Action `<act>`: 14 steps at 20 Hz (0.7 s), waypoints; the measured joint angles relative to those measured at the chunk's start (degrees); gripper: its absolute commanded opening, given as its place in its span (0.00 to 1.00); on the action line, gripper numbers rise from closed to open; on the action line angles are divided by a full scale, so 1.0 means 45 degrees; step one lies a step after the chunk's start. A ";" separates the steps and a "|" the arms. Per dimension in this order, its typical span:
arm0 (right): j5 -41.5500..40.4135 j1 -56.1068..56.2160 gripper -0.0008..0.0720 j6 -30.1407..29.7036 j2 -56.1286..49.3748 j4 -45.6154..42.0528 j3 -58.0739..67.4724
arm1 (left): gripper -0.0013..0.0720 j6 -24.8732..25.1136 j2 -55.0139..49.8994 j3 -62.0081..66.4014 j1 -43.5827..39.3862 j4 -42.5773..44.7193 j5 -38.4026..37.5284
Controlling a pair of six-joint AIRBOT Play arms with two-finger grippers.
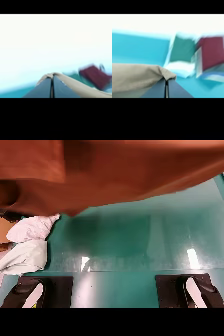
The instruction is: Fold the shirts.
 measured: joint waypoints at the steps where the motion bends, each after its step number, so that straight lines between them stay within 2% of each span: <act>1: 0.0102 -0.0296 0.03 0.0044 -0.0117 0.0010 0.0763 | 0.04 0.0000 0.0034 0.0554 0.0000 0.0204 0.0121; 4: 0.0724 -0.0816 0.03 0.0335 -0.0923 0.0058 0.2458 | 0.04 -0.0325 -0.0296 0.1175 0.0000 0.1030 -0.0369; 7: 0.1292 -0.0971 0.03 0.0534 -0.1904 0.0481 0.2497 | 0.04 -0.0520 -0.1137 0.0442 0.0000 0.1200 -0.1321; 11: 0.1807 -0.0112 0.03 0.0670 -0.3502 0.0520 0.0389 | 0.05 -0.0602 -0.2963 -0.1957 -0.0005 0.0874 -0.2166; 14: 0.1894 0.1355 0.03 0.0753 -0.4974 -0.0962 -0.1671 | 0.05 -0.0568 -0.4784 -0.4002 0.0000 0.0792 -0.2361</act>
